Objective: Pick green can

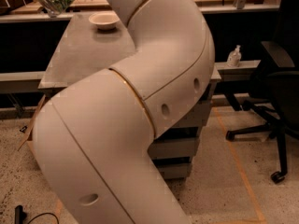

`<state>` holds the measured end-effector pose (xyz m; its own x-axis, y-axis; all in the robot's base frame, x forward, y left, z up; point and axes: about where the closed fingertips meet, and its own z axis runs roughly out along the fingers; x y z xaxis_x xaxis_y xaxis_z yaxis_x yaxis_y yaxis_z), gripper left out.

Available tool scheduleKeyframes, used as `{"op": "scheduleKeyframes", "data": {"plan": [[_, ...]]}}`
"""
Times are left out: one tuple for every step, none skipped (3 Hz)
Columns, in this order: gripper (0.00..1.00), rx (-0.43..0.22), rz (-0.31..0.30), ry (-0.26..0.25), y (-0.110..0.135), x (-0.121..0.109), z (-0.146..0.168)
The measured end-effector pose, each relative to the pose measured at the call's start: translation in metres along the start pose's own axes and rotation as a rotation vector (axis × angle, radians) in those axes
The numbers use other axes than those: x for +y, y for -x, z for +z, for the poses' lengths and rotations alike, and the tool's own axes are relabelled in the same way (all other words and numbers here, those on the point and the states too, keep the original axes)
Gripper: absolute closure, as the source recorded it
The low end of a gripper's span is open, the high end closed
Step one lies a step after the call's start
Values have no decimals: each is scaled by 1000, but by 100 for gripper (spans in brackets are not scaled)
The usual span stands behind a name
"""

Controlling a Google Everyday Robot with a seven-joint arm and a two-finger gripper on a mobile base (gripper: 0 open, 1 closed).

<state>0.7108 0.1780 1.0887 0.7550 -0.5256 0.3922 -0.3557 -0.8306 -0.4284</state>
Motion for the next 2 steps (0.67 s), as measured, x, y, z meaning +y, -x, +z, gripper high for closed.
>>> {"op": "scheduleKeyframes", "data": {"plan": [[100,3,64,-56,-13,1,-2],[100,43,171,-95,-36,20,-24]]}}
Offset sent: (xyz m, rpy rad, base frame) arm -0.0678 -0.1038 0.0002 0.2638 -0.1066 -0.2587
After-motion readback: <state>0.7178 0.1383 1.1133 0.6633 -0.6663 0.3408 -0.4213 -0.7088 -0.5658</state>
